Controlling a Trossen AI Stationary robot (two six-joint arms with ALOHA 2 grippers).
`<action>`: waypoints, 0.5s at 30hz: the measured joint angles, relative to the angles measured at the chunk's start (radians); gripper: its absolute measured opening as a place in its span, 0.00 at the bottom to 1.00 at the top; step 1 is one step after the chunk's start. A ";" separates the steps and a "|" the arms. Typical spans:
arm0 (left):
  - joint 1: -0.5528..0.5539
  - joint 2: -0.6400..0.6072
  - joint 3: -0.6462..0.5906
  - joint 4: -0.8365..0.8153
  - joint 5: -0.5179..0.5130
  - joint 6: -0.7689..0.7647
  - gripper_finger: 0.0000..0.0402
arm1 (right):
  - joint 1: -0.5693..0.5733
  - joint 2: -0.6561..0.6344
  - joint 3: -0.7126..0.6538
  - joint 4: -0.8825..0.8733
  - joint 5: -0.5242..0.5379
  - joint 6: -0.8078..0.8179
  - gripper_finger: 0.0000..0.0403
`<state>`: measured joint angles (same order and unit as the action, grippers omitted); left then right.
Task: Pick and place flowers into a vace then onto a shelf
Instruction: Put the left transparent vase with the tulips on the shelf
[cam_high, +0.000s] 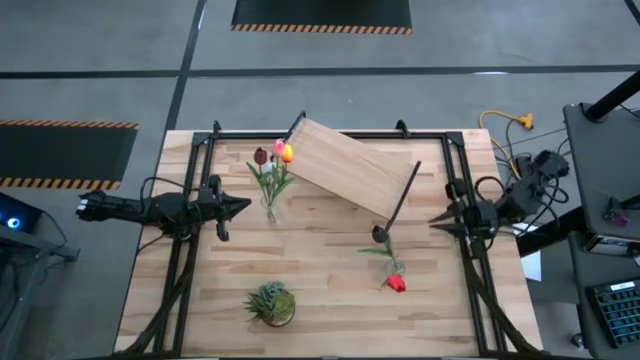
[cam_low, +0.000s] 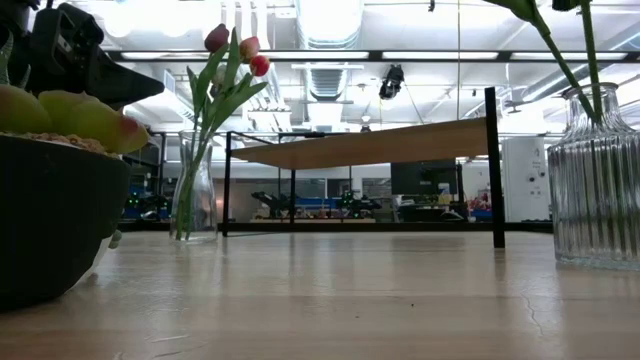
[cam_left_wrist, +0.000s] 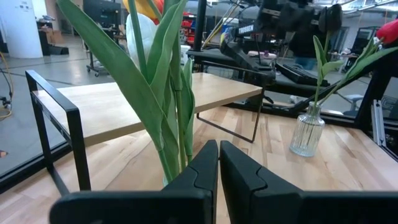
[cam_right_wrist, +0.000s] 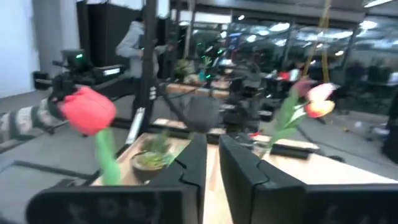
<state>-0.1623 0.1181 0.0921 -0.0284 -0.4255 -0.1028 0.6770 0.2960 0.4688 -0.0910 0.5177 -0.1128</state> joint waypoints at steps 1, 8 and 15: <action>0.000 0.000 0.000 0.000 0.000 0.000 0.00 | -0.023 -0.020 -0.008 0.000 -0.003 -0.003 0.06; 0.000 0.000 0.000 0.000 0.000 0.023 0.00 | -0.207 -0.118 -0.067 0.015 -0.057 -0.010 0.02; 0.000 0.000 0.000 0.000 0.000 0.023 0.00 | -0.405 -0.126 -0.112 0.088 -0.274 0.053 0.02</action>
<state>-0.1626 0.1177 0.0921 -0.0288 -0.4252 -0.0803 0.2724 0.1697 0.3570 -0.0030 0.2436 -0.0596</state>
